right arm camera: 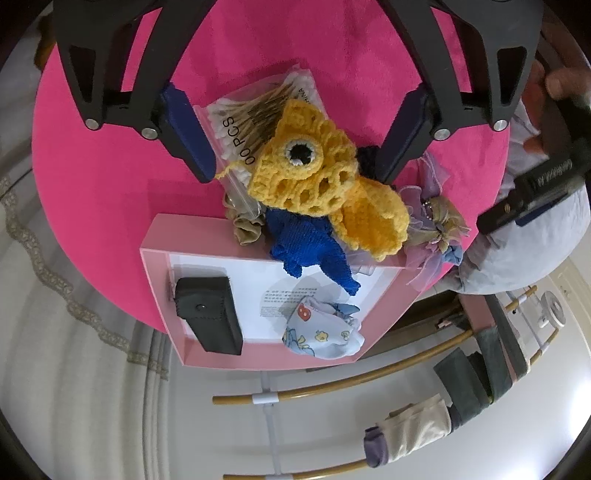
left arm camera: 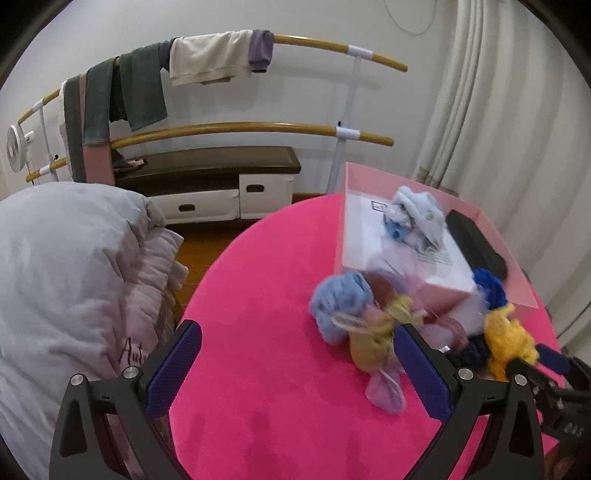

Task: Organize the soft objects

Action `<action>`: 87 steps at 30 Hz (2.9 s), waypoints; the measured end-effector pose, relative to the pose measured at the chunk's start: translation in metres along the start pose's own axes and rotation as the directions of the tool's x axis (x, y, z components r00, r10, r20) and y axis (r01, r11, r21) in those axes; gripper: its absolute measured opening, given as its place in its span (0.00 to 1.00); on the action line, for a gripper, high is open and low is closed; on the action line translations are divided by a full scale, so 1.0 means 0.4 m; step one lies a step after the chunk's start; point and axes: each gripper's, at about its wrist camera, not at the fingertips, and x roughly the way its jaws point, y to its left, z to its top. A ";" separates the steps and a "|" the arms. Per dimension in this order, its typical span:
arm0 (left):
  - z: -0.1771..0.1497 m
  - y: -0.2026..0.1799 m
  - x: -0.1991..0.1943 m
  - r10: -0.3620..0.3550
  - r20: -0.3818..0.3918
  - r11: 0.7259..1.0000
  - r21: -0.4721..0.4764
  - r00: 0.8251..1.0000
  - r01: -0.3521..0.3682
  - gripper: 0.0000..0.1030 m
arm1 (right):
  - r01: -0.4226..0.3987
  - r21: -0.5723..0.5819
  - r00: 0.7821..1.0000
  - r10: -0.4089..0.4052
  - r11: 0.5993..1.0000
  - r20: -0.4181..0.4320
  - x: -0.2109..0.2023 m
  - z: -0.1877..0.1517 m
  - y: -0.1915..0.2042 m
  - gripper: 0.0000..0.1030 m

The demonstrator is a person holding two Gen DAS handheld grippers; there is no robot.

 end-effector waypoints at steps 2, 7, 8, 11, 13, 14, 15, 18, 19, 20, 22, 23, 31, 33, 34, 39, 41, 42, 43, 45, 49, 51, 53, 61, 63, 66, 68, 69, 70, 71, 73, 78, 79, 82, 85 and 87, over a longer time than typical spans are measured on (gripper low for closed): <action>0.016 -0.002 0.018 0.019 0.011 1.000 0.013 1.000 -0.019 1.00 | 0.000 0.002 1.000 0.000 1.000 -0.004 0.005 0.002 0.002 0.80; 0.045 -0.022 0.085 0.024 -0.030 0.998 0.064 0.999 -0.022 1.00 | -0.001 -0.004 1.000 0.001 1.000 -0.005 0.012 0.005 0.014 0.76; 0.048 -0.030 0.102 0.014 -0.047 0.997 0.080 0.999 -0.011 1.00 | -0.004 -0.007 1.000 0.004 1.000 -0.006 0.014 0.006 0.017 0.74; 0.052 -0.045 0.157 0.020 -0.095 0.993 0.120 0.995 -0.008 1.00 | -0.010 -0.018 1.000 0.010 1.000 -0.013 0.024 0.007 0.027 0.67; 0.055 -0.043 0.180 -0.003 -0.114 0.993 0.113 0.993 0.016 1.00 | -0.018 -0.024 1.000 0.018 1.000 -0.020 0.033 0.008 0.033 0.59; 0.058 -0.040 0.193 -0.016 -0.124 0.995 0.099 0.992 0.028 1.00 | -0.017 -0.029 1.000 0.016 0.999 -0.021 0.036 0.009 0.036 0.55; 0.060 -0.037 0.203 -0.020 -0.128 0.996 0.085 0.992 0.031 0.98 | -0.016 -0.032 1.000 0.016 0.999 -0.020 0.036 0.008 0.038 0.54; 0.068 -0.024 0.223 -0.077 -0.156 0.995 0.054 0.985 0.086 0.80 | -0.033 -0.041 0.999 0.032 0.999 -0.018 0.038 0.008 0.041 0.46; 0.069 -0.027 0.227 -0.099 -0.166 0.993 0.054 0.981 0.109 0.66 | -0.033 -0.039 0.999 0.033 0.999 -0.015 0.037 0.008 0.041 0.40; 0.072 -0.028 0.226 -0.112 -0.169 0.991 0.058 0.979 0.124 0.59 | -0.036 -0.034 0.999 0.036 0.999 -0.010 0.035 0.007 0.040 0.35; 0.074 -0.033 0.223 -0.128 -0.172 0.988 0.067 0.977 0.141 0.37 | -0.048 -0.021 0.999 0.048 0.999 0.004 0.021 0.004 0.034 0.29; 0.074 -0.026 0.214 -0.127 -0.171 0.988 0.066 0.977 0.140 0.37 | -0.046 -0.019 0.999 0.046 0.999 0.011 0.014 0.003 0.031 0.28; 0.054 0.019 0.117 -0.067 -0.090 0.996 0.053 0.994 0.072 0.35 | -0.052 0.033 0.998 0.050 0.998 0.044 -0.042 0.002 -0.015 0.28; 0.039 0.014 0.087 -0.051 -0.059 0.996 0.066 0.997 0.055 0.35 | -0.051 0.035 0.998 0.050 0.998 0.047 -0.047 0.001 -0.017 0.28; 0.032 0.014 0.069 -0.044 -0.044 0.996 0.071 0.998 0.047 0.35 | -0.055 0.037 0.997 0.053 0.998 0.050 -0.050 0.000 -0.018 0.28; -0.011 -0.010 -0.012 -0.026 0.014 0.993 0.115 1.000 0.024 0.35 | -0.063 0.032 0.996 0.061 0.998 0.063 -0.071 -0.005 -0.006 0.28; -0.029 -0.029 -0.049 -0.039 0.028 0.990 0.136 0.999 0.035 0.35 | -0.065 0.029 0.996 0.062 0.997 0.071 -0.082 -0.005 -0.002 0.28; -0.034 -0.034 -0.065 -0.055 0.031 0.988 0.145 0.998 0.050 0.35 | -0.065 0.028 0.995 0.063 0.997 0.075 -0.089 -0.006 -0.001 0.28; -0.033 -0.035 -0.078 -0.070 0.034 0.987 0.149 0.997 0.064 0.35 | -0.065 0.028 0.995 0.062 0.998 0.078 -0.092 -0.005 -0.001 0.28; -0.032 -0.038 -0.109 -0.098 0.041 0.984 0.153 0.994 0.091 0.37 | -0.065 0.029 0.995 0.063 0.997 0.083 -0.099 -0.005 0.000 0.28; -0.041 -0.041 -0.146 -0.112 0.055 0.978 0.183 0.992 0.100 0.39 | -0.064 0.032 0.994 0.061 0.997 0.087 -0.111 -0.010 0.000 0.28; -0.041 -0.039 -0.156 -0.127 0.051 0.975 0.189 0.991 0.116 0.37 | -0.062 0.034 0.994 0.059 0.997 0.090 -0.114 -0.012 -0.002 0.28; -0.044 -0.037 -0.158 -0.142 0.032 0.975 0.179 0.989 0.134 0.22 | -0.062 0.036 0.994 0.058 0.997 0.094 -0.120 -0.014 -0.003 0.28; -0.039 -0.013 -0.116 -0.066 -0.027 0.987 0.144 0.997 0.069 0.65 | -0.061 0.037 0.993 0.057 0.997 0.101 -0.136 -0.023 -0.005 0.28; -0.030 0.006 -0.105 -0.059 -0.009 0.991 0.121 0.998 0.060 0.84 | -0.060 0.034 0.993 0.057 0.998 0.099 -0.138 -0.026 -0.003 0.28; -0.024 0.033 -0.086 -0.035 -0.006 0.994 0.103 0.999 0.035 0.86 | -0.058 0.036 0.994 0.054 0.998 0.094 -0.135 -0.025 -0.005 0.28; -0.018 0.059 -0.056 -0.012 -0.016 0.997 0.080 1.000 0.013 0.86 | -0.058 0.038 0.994 0.054 0.998 0.093 -0.133 -0.026 -0.006 0.28; -0.017 0.074 -0.041 -0.006 -0.022 0.998 0.065 1.000 0.008 0.86 | -0.057 0.038 0.994 0.053 0.998 0.092 -0.131 -0.025 -0.005 0.28; -0.017 0.095 -0.029 -0.009 -0.037 0.999 0.044 0.999 0.010 0.85 | -0.055 0.036 0.995 0.051 0.998 0.090 -0.129 -0.023 -0.003 0.28; -0.018 0.096 -0.004 -0.013 -0.048 0.999 0.034 0.999 0.014 0.85 | -0.053 0.034 0.995 0.050 0.998 0.087 -0.125 -0.021 -0.002 0.28; -0.016 0.107 0.023 -0.014 -0.056 1.000 0.026 0.998 0.016 0.85 | -0.049 0.034 0.996 0.047 0.998 0.080 -0.116 -0.019 -0.001 0.28; 0.027 0.100 0.092 0.013 -0.042 0.998 0.057 0.999 -0.011 0.87 | -0.044 0.032 0.997 0.042 0.999 0.064 -0.094 -0.014 0.003 0.28; 0.035 0.096 0.109 0.017 -0.046 0.998 0.069 0.999 -0.014 0.88 | -0.042 0.031 0.997 0.040 0.999 0.061 -0.089 -0.012 0.005 0.28; 0.057 0.086 0.166 0.032 -0.053 0.994 0.101 0.998 -0.027 0.84 | -0.037 0.027 0.998 0.035 0.999 0.053 -0.079 -0.011 0.009 0.28; 0.075 0.079 0.223 0.021 -0.074 0.993 0.115 0.997 -0.012 0.53 | -0.031 0.026 0.998 0.030 0.999 0.047 -0.070 -0.008 0.010 0.28; 0.086 0.080 0.264 0.011 -0.117 0.994 0.108 0.993 0.002 0.39 | -0.027 0.028 0.999 0.026 0.999 0.043 -0.063 -0.004 0.010 0.28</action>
